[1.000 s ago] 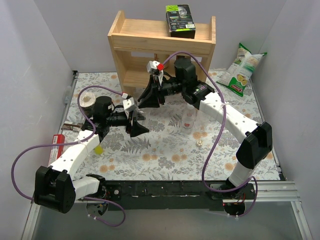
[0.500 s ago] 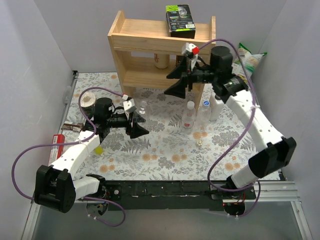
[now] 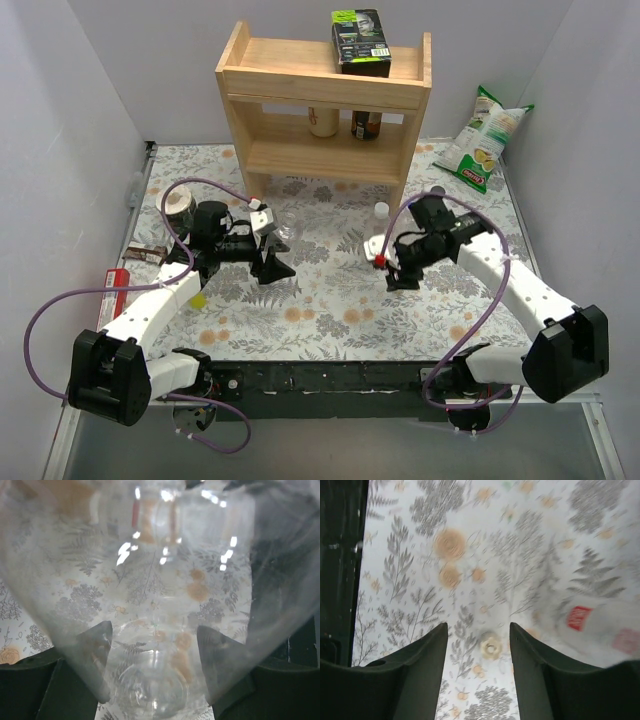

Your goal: Screw on the bottle caps

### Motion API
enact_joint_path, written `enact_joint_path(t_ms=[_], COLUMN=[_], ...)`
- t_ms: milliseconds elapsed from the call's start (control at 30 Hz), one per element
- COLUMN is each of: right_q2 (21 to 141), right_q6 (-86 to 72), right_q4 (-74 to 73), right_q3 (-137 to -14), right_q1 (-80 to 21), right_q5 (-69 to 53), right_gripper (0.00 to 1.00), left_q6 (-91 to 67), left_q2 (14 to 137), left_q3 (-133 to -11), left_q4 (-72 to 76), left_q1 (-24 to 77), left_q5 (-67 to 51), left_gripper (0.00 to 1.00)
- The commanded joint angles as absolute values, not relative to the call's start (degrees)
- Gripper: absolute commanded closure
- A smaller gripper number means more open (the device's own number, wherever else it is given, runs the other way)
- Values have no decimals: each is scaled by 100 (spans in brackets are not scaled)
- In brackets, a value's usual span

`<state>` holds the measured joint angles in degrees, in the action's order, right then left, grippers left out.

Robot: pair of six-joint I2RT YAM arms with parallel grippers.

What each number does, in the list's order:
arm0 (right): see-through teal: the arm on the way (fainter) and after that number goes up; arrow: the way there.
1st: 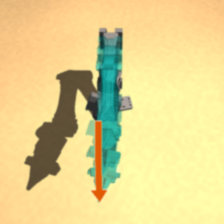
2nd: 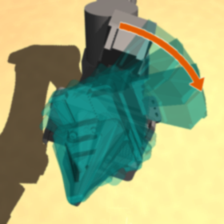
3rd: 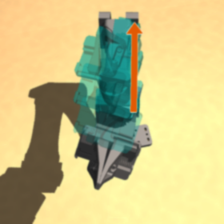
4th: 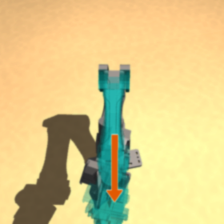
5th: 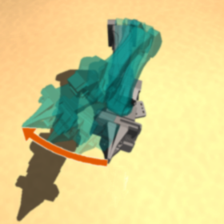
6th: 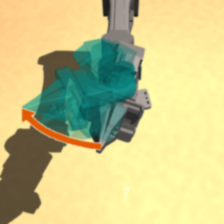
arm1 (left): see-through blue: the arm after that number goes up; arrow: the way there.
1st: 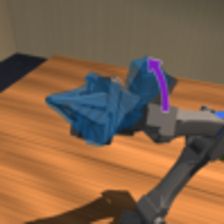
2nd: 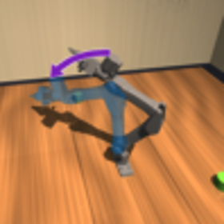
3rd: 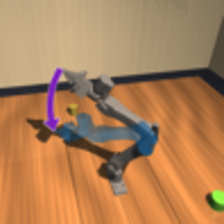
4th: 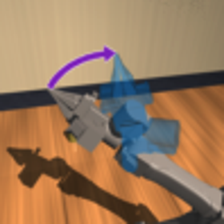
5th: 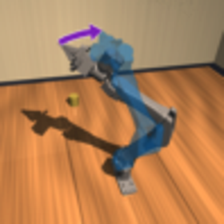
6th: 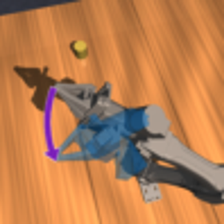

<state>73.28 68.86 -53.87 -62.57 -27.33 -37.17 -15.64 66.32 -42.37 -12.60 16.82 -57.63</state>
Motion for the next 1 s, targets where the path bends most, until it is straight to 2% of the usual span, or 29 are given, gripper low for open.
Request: enact_joint_path(t_ms=[0, 467, 967], right_q2=[6847, 7901, 8402], right_q6=[7937, 7813, 8068], right_q4=[-4862, -4157, -3894], right_q3=[-5275, -4948, -4869], right_q1=[-2707, -2435, -2426], right_q5=[-2866, -2329, -2180], right_gripper=[38, 35, 39], left_q6=[-1397, -1556, -1600], left_q2=[6592, 6601, 6636], left_q3=[-4342, -4430, -4403], left_q4=[-1608, -1802, -1758], left_q1=[1749, 1749, 1749], left_q5=[-5906, -5801, -5757], left_gripper=[100, 100, 100])
